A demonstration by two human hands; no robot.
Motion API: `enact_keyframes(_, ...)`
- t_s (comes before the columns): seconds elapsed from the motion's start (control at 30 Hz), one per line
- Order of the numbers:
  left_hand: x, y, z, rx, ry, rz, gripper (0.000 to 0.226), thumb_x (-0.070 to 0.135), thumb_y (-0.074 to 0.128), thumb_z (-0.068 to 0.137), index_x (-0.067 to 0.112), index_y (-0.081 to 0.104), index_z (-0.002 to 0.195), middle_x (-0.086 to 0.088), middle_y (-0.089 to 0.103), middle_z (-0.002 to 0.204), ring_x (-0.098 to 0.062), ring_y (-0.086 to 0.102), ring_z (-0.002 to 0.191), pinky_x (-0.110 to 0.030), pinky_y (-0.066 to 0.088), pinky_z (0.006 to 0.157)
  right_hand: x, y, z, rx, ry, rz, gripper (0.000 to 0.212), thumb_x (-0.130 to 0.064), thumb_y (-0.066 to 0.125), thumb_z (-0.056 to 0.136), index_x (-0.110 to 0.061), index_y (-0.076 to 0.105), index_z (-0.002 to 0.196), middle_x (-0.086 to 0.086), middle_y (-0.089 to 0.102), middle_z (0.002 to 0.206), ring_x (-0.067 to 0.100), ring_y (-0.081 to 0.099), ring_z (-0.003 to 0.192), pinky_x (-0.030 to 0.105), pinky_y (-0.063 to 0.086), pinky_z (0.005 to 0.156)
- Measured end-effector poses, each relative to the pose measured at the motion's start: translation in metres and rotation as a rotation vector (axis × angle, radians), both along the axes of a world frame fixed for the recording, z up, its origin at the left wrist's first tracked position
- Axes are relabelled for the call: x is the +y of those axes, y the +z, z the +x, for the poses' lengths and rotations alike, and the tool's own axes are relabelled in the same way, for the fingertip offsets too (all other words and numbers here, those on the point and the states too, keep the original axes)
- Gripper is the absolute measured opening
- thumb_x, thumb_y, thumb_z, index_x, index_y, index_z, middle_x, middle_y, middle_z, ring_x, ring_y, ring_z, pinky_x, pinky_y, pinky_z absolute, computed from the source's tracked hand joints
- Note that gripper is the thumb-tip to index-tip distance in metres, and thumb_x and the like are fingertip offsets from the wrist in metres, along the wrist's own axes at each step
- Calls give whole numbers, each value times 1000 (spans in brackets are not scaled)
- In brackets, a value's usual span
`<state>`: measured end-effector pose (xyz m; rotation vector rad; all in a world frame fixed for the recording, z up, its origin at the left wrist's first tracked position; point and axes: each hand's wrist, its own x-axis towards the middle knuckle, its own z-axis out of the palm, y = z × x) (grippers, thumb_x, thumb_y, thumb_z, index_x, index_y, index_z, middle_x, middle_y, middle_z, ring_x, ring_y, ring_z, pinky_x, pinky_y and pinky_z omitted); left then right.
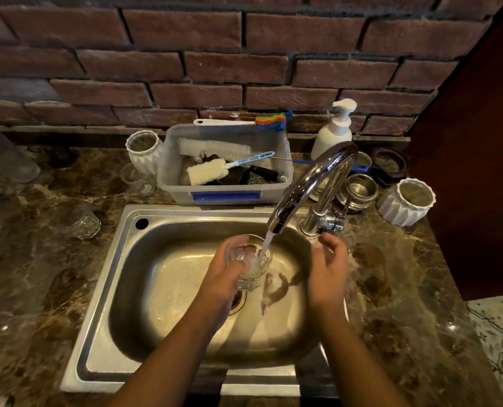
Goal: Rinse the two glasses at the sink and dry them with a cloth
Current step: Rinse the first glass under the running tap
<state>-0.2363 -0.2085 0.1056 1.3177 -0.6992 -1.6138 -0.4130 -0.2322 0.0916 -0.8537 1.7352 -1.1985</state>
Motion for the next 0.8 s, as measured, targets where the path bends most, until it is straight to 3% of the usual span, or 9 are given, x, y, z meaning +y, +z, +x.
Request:
enact_keyframes(0.07, 0, 5, 1, -20, -6, -20, 43, 9, 53, 89, 30, 61, 125, -3, 61, 132, -29, 58, 122, -56, 48, 105, 18, 13, 19, -38, 247, 8, 35, -23, 58, 100, -28, 52, 134, -5, 63, 126, 10, 62, 114, 21, 55, 84)
enact_keyframes(0.2, 1, 11, 8, -16, -25, -99, 55, 14, 55, 76, 28, 60, 129, 0, 62, 131, -21, 58, 124, -46, 49, 105, 30, 25, 40, 99, 649, 2, 63, -40, 73, 85, -41, 44, 140, -19, 57, 136, 1, 54, 127, 29, 48, 104)
enact_keyframes(0.33, -3, 11, 12, 253, 75, -15, 62, 4, 51, 70, 17, 61, 130, -14, 59, 136, -31, 58, 126, -39, 58, 89, 19, 39, 45, 262, 778, -36, 83, -36, 82, 79, -39, 35, 148, -23, 58, 133, -7, 54, 124, 25, 50, 103)
enact_keyframes(0.4, -5, 8, 11, 457, 86, 43, 61, 4, 53, 77, 13, 57, 137, -22, 56, 140, -38, 56, 129, -46, 53, 96, 13, 46, 48, 336, 830, -70, 91, -33, 82, 80, -41, 28, 152, -23, 57, 134, -10, 53, 124, 16, 48, 102)
enact_keyframes(0.5, -4, 7, 8, 585, 91, 159, 52, 26, 58, 90, 15, 56, 141, -22, 61, 138, -38, 58, 126, -50, 50, 96, 5, 52, 50, 401, 839, -97, 77, -30, 83, 79, -72, 37, 125, -20, 63, 121, -12, 58, 111, 5, 45, 89)
enact_keyframes(0.57, -4, 4, 7, 539, 70, 203, 53, 45, 53, 93, 19, 57, 139, -19, 66, 133, -35, 62, 124, -51, 50, 96, 2, 50, 47, 349, 812, -51, 57, -29, 83, 80, -59, 46, 110, -13, 70, 113, -7, 65, 102, 7, 50, 80)
enact_keyframes(0.67, -4, 0, 8, 490, -8, 206, 62, 62, 35, 97, 20, 56, 138, -15, 67, 132, -30, 64, 123, -51, 48, 100, 4, 43, 44, 215, 767, 42, 52, -32, 79, 84, -42, 42, 119, -8, 70, 117, -1, 67, 104, 12, 53, 78)
enact_keyframes(0.8, -5, -5, 3, 524, 68, 222, 69, 68, 37, 90, 23, 55, 140, -15, 66, 134, -32, 63, 125, -51, 48, 101, 8, 36, 45, 36, 687, 68, 41, -32, 75, 88, -48, 48, 114, -11, 70, 117, 3, 68, 109, 20, 58, 83)
